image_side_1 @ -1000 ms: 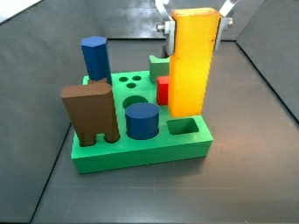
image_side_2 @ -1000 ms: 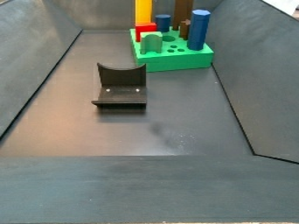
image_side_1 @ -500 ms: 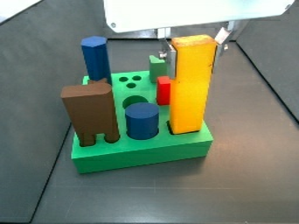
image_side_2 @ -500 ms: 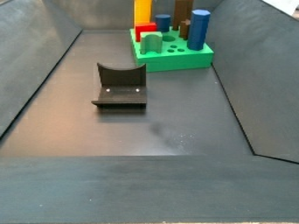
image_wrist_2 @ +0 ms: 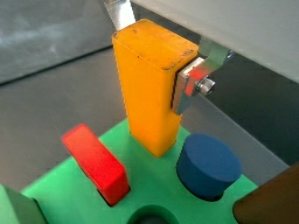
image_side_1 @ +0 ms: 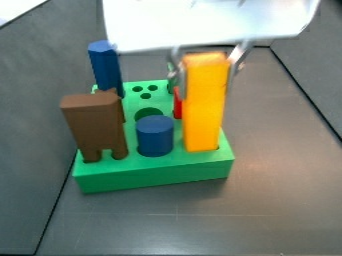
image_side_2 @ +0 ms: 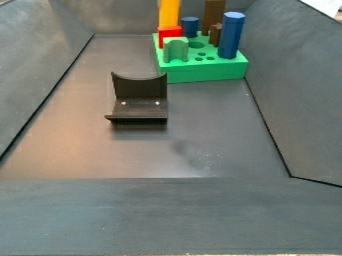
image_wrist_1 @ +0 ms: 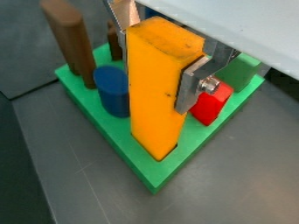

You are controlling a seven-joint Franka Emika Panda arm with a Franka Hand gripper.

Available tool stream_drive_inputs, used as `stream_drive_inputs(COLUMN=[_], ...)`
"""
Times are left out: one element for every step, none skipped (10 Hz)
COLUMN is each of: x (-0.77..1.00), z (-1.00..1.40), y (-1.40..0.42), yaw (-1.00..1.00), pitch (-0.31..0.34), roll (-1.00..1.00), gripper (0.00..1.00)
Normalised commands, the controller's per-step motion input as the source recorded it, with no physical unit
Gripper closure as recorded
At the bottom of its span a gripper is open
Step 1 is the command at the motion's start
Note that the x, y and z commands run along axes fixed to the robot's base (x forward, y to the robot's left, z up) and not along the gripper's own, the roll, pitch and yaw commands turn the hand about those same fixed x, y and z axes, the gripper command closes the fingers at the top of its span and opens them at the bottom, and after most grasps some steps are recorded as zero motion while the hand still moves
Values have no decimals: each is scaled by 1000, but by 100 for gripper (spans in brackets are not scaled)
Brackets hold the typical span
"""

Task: Pick up the rectangle object. Move up. Move to above the board. Insert the rectangle object.
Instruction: Insert the rectangle object.

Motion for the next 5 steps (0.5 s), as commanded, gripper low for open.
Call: stream_drive_inputs(x=[-60, 0, 0, 0, -200], z=[-751, -849, -823, -777, -697], y=[-26, -131, -129, -69, 0], yaw=[0, 100, 160, 223, 260], pitch=[-99, -109, -107, -97, -49], roll=[116, 200, 206, 256, 346], gripper=[100, 100, 100, 100, 100])
